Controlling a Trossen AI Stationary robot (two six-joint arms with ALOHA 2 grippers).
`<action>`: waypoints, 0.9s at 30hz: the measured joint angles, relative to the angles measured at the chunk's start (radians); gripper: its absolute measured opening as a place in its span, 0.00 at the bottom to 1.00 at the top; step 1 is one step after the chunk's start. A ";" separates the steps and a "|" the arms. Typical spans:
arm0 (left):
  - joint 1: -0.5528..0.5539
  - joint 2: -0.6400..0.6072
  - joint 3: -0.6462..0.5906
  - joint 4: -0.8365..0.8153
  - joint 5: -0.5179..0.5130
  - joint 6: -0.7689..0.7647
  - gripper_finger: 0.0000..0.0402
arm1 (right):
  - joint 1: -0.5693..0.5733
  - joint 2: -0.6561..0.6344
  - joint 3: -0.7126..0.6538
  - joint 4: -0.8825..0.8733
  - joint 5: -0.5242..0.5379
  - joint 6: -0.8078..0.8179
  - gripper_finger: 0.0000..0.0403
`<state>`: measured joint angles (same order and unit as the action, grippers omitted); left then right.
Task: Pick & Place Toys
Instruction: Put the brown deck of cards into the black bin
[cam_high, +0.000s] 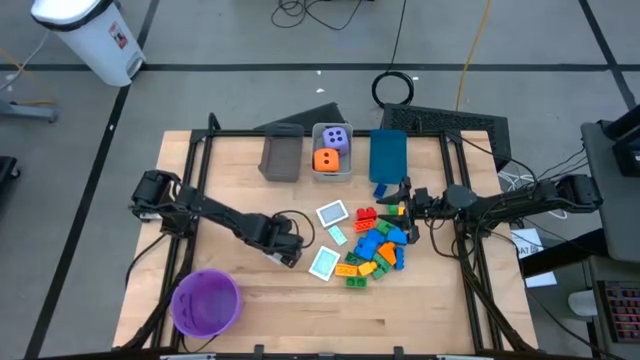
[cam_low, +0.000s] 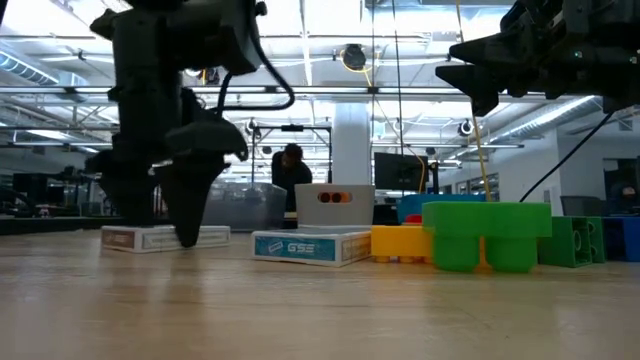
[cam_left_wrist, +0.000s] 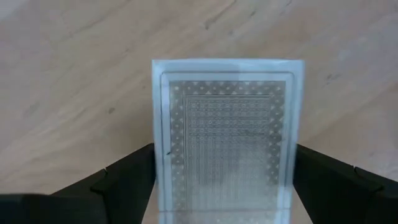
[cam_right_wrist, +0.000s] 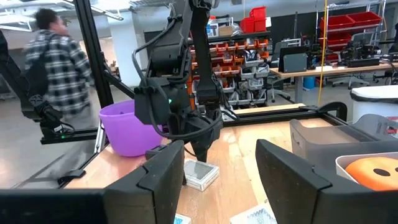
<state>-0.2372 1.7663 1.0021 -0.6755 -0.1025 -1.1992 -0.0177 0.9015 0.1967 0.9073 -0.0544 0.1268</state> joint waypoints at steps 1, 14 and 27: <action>0.000 -0.004 -0.015 0.019 0.002 0.000 0.87 | 0.000 0.000 0.000 0.000 0.000 0.000 0.48; 0.033 -0.019 -0.013 0.033 0.034 0.126 0.78 | 0.000 0.000 0.000 -0.002 0.000 0.000 0.48; 0.143 -0.150 0.087 -0.044 0.005 0.318 0.84 | 0.000 0.000 0.000 -0.007 0.000 0.000 0.48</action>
<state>-0.0944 1.6164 1.0895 -0.7195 -0.0979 -0.8810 -0.0181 0.9012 0.1967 0.9001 -0.0540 0.1268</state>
